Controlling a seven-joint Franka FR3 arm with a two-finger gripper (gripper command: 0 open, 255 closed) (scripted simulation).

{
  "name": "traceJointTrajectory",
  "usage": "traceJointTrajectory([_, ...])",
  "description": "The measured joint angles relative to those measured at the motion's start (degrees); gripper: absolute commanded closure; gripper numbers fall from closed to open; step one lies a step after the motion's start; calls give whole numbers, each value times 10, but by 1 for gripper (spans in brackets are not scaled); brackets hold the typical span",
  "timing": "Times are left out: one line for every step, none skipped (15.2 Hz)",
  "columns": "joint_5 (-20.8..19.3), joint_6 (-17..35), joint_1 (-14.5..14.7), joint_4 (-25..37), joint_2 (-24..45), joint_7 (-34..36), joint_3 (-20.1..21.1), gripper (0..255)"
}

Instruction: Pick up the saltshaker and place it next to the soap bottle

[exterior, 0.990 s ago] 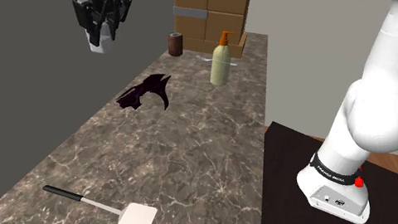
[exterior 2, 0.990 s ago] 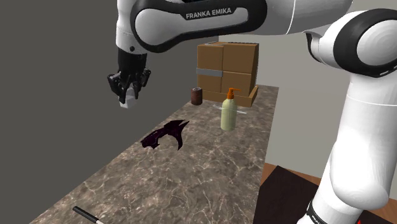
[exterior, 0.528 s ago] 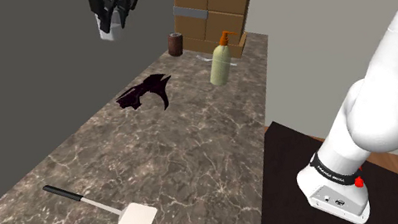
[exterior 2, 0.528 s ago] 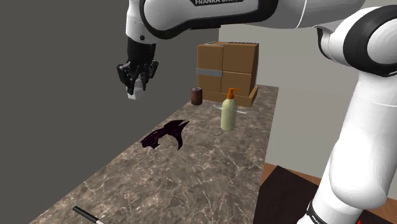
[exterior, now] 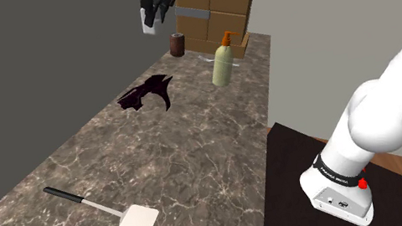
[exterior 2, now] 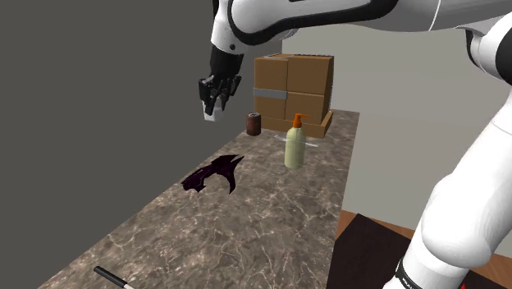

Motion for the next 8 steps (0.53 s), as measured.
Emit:
traceJointTrajectory([7,1,-4,-13,-12,-15,-9,255])
traceJointTrajectory([12,2,-7,-22,-19,-29,-17,255])
traceJointTrajectory([17,2,-10,-31,-28,-42,-26,255])
traceJointTrajectory([23,3,-15,-43,-38,-61,-38,255])
traceJointTrajectory([29,1,-19,-55,-52,-76,-48,255])
traceJointTrajectory([34,0,-22,-65,-63,-92,-59,255])
traceJointTrajectory([38,-1,-26,-74,-72,-109,-70,255])
traceJointTrajectory([41,-3,-29,-84,-82,-121,-79,255])
